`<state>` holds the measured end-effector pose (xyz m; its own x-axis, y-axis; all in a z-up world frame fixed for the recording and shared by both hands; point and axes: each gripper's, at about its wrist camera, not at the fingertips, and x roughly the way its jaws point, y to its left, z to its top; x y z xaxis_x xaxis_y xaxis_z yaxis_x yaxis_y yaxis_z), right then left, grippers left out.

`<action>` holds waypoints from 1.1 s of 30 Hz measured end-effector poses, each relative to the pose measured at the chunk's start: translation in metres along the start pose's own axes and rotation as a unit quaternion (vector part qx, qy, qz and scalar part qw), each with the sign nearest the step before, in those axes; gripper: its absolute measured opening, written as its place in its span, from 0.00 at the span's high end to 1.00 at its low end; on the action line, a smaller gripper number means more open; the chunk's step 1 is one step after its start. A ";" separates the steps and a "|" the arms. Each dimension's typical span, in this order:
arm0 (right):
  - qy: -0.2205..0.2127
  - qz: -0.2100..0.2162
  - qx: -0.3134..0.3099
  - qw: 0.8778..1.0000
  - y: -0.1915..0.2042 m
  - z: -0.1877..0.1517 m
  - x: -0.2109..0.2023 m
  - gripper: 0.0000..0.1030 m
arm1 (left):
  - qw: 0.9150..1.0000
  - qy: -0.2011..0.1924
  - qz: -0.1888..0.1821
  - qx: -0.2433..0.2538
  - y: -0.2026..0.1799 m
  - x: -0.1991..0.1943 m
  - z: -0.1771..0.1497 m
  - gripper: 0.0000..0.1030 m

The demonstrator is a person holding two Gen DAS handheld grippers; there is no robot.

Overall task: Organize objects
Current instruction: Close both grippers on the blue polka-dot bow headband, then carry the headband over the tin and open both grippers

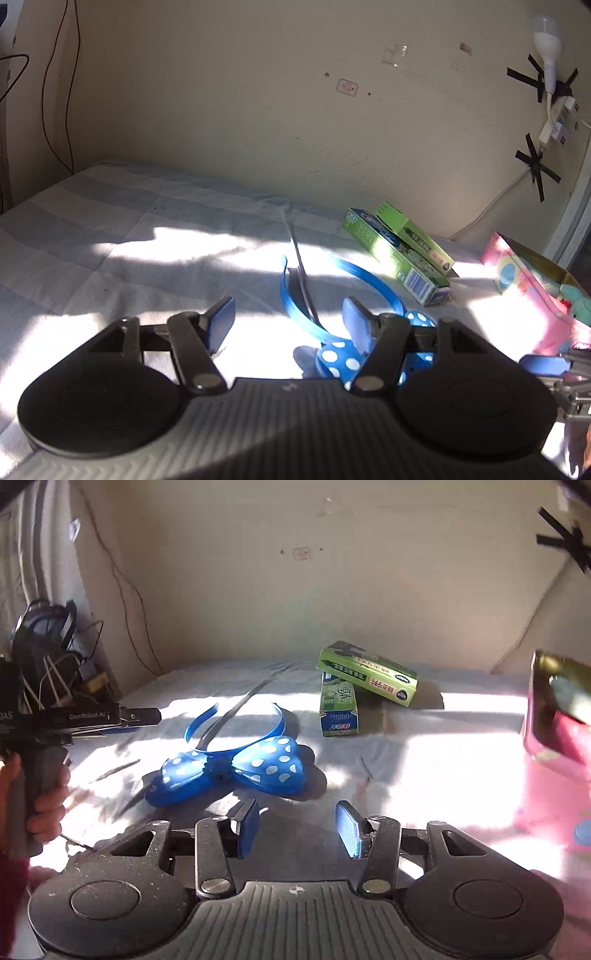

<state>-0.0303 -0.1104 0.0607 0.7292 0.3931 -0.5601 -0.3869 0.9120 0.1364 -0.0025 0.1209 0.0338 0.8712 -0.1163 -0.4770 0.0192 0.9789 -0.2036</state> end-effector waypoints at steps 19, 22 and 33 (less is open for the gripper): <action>0.035 0.040 -0.167 0.985 0.007 0.021 0.074 0.29 | 0.989 0.050 0.011 0.135 -0.055 0.029 -0.034 0.20; 0.044 0.077 -0.136 0.987 0.003 0.026 0.083 0.39 | 0.992 0.058 -0.012 0.115 -0.049 0.034 -0.033 0.30; -0.062 0.040 -0.128 0.989 0.002 0.038 0.015 0.45 | 0.990 -0.019 -0.038 0.137 -0.085 -0.015 -0.004 0.30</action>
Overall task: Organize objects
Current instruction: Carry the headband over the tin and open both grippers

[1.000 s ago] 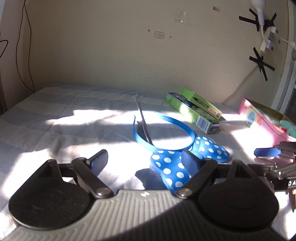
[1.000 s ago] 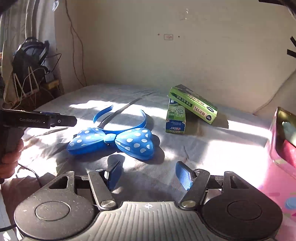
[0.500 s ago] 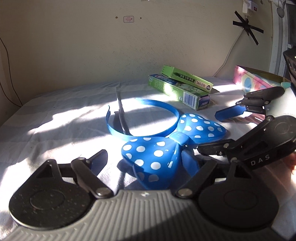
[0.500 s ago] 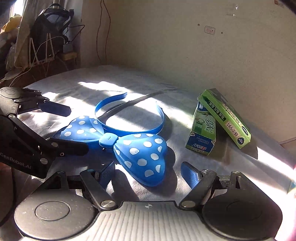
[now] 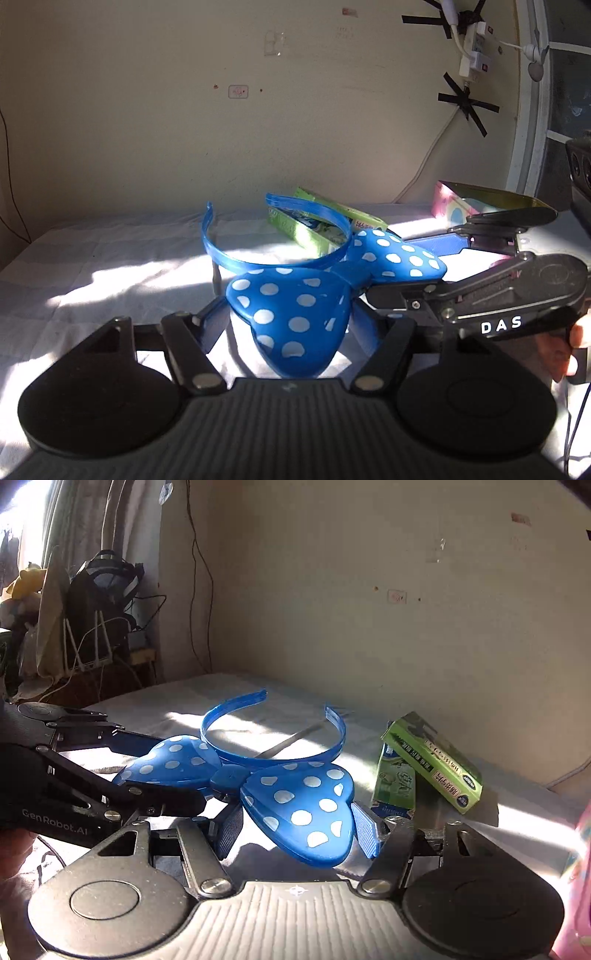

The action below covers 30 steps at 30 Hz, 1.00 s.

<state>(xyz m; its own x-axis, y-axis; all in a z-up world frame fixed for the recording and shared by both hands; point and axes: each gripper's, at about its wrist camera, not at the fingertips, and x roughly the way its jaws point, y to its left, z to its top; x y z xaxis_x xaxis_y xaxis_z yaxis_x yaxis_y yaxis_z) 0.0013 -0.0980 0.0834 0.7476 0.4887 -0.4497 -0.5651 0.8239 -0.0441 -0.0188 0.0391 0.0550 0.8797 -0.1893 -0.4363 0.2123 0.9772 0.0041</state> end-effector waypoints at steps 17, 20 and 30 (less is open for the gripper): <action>-0.035 -0.246 0.106 0.963 -0.198 -0.058 -0.153 0.45 | 0.970 -0.027 -0.205 0.131 -0.249 0.122 0.100 0.31; -0.026 -0.259 0.140 0.955 -0.234 -0.074 -0.157 0.45 | 0.968 -0.010 -0.211 0.135 -0.279 0.148 0.106 0.31; 0.029 -0.331 0.119 0.936 -0.251 -0.090 -0.136 0.31 | 0.980 0.042 -0.141 0.130 -0.297 0.170 0.103 0.24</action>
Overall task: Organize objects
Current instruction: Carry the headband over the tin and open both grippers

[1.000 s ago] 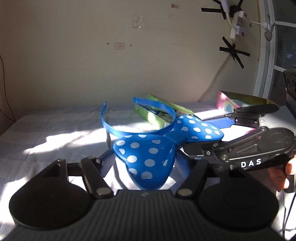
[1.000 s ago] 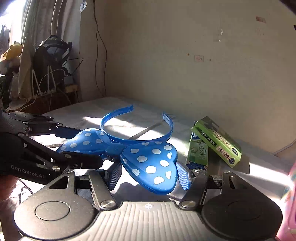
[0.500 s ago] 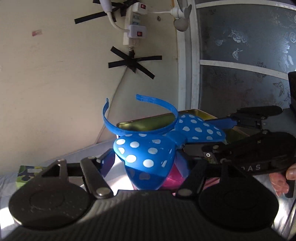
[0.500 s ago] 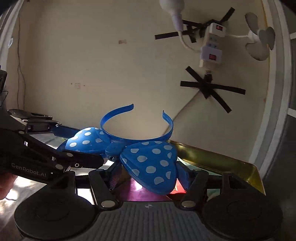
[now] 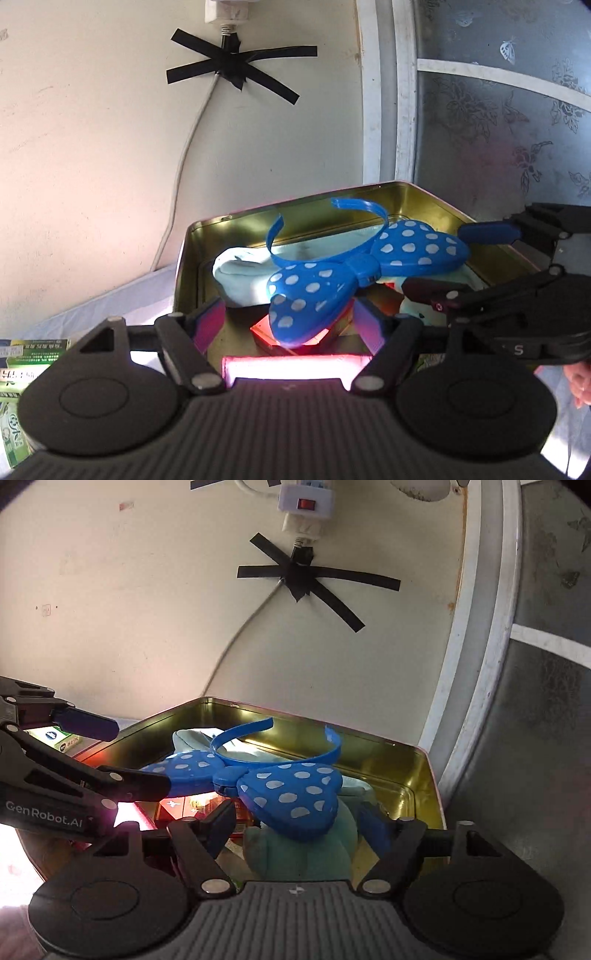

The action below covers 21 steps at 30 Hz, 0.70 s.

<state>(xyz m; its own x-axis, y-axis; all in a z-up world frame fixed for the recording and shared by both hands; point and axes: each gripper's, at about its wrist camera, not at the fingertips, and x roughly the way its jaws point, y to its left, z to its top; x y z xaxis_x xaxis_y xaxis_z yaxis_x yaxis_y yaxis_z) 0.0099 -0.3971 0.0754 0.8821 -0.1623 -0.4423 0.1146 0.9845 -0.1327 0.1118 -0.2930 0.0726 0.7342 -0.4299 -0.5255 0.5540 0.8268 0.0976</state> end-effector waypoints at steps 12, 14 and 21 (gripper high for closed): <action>-0.050 0.016 0.075 0.996 -0.006 -0.011 -0.069 0.28 | 0.999 0.020 0.033 -0.022 0.009 -0.056 -0.020 0.22; -0.053 0.022 0.093 0.994 -0.004 -0.014 -0.079 0.29 | 0.999 0.020 0.034 -0.028 0.011 -0.066 -0.024 0.22; -0.060 0.043 0.125 0.989 0.017 -0.023 -0.108 0.29 | 0.998 0.014 0.047 -0.032 0.020 -0.095 -0.042 0.22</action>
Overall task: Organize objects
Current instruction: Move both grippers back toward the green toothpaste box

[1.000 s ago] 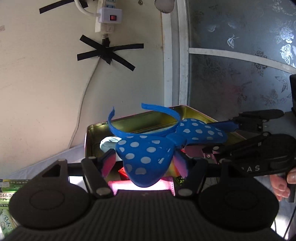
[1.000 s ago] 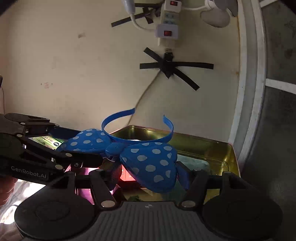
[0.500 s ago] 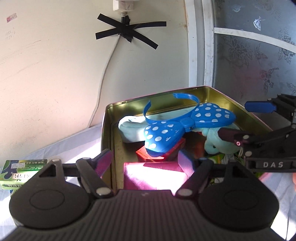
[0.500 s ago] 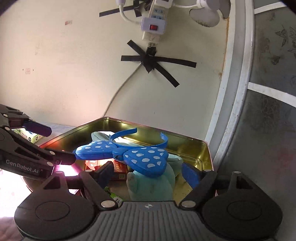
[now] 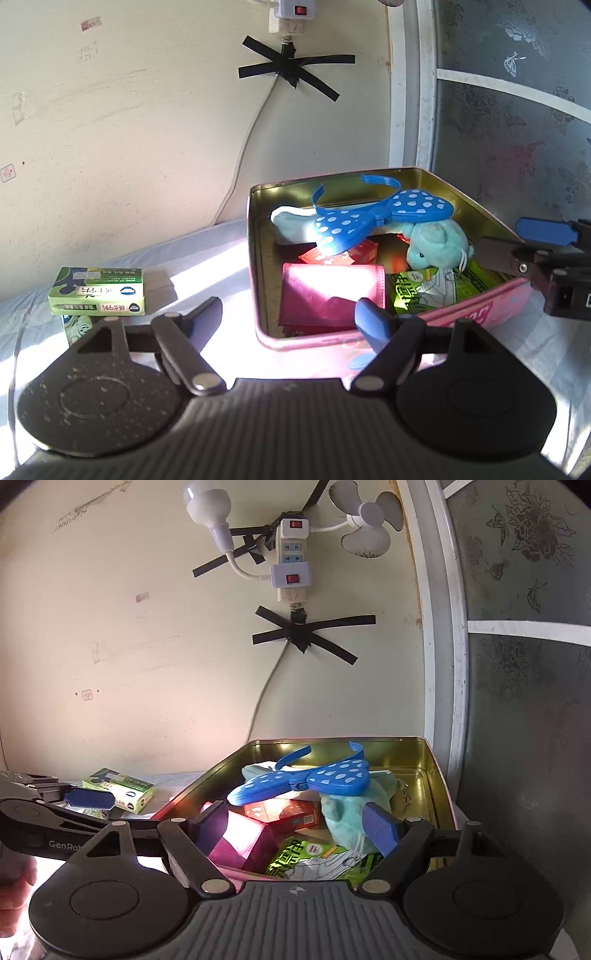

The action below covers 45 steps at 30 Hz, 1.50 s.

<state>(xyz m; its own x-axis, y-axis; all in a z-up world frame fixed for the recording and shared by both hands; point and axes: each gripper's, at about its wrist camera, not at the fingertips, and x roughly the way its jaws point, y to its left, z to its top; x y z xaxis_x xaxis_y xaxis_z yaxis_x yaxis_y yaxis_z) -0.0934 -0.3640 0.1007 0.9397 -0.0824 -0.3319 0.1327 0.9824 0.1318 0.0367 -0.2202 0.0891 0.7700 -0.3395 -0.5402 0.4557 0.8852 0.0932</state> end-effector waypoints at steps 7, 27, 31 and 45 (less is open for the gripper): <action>0.003 0.021 0.006 1.000 0.031 -0.004 -0.006 0.29 | 1.000 -0.003 0.020 -0.011 0.023 -0.021 -0.016 0.22; 0.017 0.093 -0.056 0.994 0.147 -0.001 0.022 0.30 | 0.992 0.003 0.098 -0.085 0.134 -0.046 -0.059 0.22; 0.027 0.111 -0.069 0.991 0.170 -0.003 0.034 0.30 | 0.988 0.010 0.118 -0.100 0.159 -0.045 -0.070 0.22; 0.078 0.158 -0.106 0.979 0.242 -0.022 0.080 0.30 | 0.965 0.019 0.196 -0.173 0.248 -0.044 -0.117 0.22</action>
<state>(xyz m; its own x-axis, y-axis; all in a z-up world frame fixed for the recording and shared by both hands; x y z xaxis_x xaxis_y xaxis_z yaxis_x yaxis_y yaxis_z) 0.0070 -0.1296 0.0855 0.8618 0.2410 -0.4463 -0.2398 0.9689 0.0603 0.0635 0.0514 0.0381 0.8330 0.0485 -0.5511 -0.0483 0.9987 0.0149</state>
